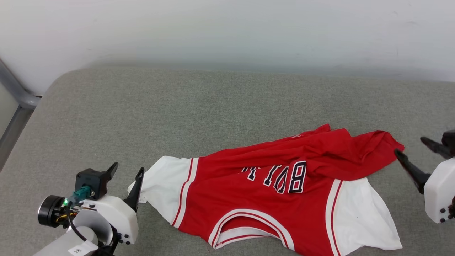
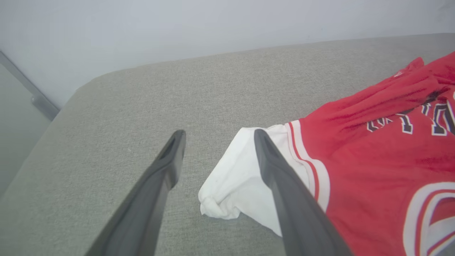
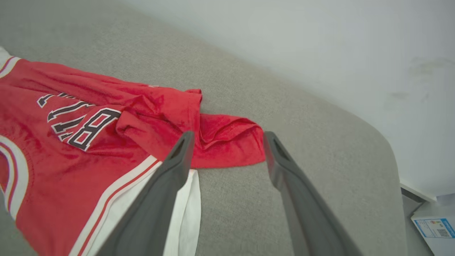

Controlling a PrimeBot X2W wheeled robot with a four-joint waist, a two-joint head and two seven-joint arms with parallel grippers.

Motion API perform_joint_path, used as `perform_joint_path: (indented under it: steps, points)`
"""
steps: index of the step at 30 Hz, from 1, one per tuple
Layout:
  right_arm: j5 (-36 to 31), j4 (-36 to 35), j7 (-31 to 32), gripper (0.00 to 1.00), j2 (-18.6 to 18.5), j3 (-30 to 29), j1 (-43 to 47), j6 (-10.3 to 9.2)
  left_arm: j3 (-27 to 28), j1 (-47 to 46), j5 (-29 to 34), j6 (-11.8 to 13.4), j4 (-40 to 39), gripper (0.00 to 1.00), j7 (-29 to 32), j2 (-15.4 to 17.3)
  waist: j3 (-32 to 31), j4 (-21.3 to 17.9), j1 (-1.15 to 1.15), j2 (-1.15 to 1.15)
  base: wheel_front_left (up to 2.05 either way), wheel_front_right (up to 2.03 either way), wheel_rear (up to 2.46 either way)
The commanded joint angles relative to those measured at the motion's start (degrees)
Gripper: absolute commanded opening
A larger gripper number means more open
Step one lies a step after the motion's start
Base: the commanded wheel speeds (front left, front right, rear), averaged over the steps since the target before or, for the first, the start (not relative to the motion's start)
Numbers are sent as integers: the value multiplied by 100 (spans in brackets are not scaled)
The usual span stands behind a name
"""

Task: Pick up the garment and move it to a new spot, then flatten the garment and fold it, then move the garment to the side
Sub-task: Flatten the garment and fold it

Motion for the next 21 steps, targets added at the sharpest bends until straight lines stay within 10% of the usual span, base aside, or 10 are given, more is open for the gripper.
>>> perform_joint_path:
  steps: [1,11,21]
  points:
    - [395,-106,498,100,-218,164,-55,-7,144,141,146,202,-133,100,-76,-31,4,33,1,0,0,0,0]
    - [1741,-377,2792,100,-1044,627,158,-6,1643,1006,1534,834,-994,100,-110,-675,239,186,1,0,0,0,0]
    - [1881,76,3139,100,-947,885,461,-6,2665,1606,2630,469,-1143,100,-106,-1618,582,429,1,0,0,0,0]
